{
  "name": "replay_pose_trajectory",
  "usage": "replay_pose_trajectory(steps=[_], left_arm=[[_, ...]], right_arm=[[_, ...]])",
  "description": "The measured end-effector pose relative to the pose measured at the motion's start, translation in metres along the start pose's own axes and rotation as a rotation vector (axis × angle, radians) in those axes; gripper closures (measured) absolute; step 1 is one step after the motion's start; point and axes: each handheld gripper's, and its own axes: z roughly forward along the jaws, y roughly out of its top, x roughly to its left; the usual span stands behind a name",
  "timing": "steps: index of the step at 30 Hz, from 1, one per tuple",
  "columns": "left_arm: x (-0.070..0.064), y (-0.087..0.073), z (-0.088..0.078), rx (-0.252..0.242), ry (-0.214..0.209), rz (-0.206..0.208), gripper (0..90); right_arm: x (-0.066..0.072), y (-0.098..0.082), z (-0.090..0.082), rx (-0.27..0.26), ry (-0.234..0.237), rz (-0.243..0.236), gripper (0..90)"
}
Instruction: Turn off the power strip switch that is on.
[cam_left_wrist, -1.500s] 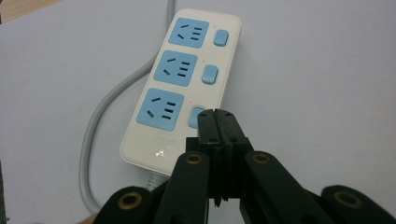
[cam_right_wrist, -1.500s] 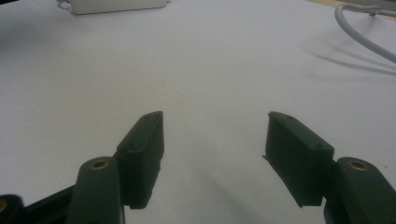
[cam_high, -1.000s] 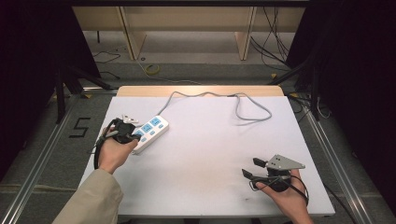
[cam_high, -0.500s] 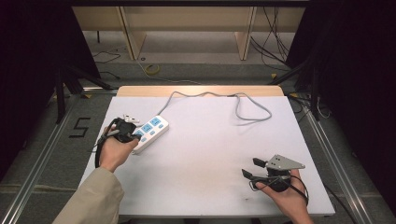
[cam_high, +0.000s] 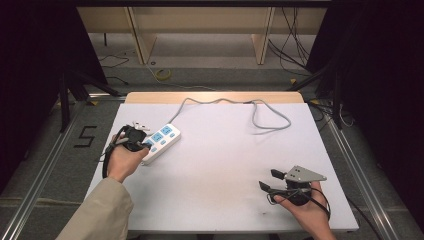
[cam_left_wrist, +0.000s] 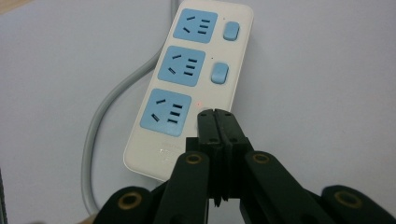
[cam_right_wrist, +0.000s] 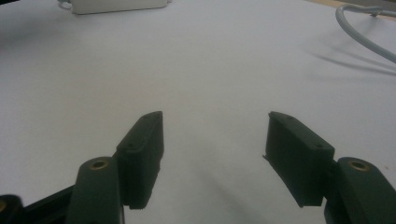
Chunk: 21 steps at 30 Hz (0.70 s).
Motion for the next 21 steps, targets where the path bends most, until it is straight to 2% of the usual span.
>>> replay_pose_trajectory(steps=[21], left_arm=[[-0.003,0.005,0.014,0.041,-0.003,0.021,89.3]], right_arm=[[-0.001,0.0,0.0,0.0,-0.002,0.005,38.0]])
